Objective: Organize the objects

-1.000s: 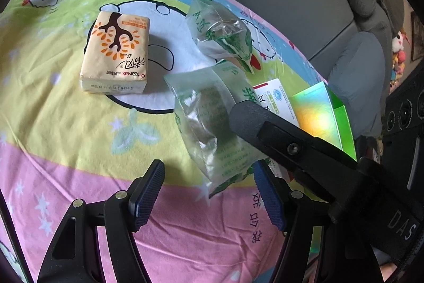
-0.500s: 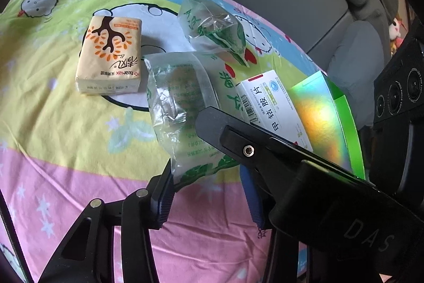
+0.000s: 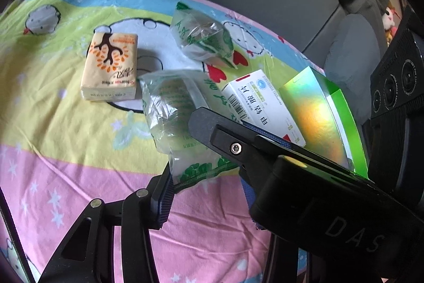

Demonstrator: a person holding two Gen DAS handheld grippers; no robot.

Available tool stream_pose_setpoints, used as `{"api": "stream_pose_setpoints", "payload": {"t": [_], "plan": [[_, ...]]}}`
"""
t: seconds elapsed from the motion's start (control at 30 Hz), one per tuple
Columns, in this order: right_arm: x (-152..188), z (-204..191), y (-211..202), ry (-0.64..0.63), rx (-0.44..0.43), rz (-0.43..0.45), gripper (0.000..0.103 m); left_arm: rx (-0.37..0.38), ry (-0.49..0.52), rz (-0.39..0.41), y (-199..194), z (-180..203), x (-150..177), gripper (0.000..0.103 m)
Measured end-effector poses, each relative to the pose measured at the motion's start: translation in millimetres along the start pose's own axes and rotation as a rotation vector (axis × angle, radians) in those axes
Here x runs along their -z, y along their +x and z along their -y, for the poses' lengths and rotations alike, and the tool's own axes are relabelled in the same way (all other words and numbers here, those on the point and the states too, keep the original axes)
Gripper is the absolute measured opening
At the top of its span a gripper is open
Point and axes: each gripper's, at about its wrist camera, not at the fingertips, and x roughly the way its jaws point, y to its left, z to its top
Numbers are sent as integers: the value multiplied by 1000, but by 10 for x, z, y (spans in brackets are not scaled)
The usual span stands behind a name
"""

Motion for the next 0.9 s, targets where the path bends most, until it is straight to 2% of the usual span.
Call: {"api": "stream_pose_setpoints", "payload": {"t": [0.37,0.9], "plan": [[47,-79,-139,-17,-7,48,44,-15,39,50,-122,136,45,48],[114,-248,-571,-68,-13,180,44,-8,119,177,-467,372,102,48]]}}
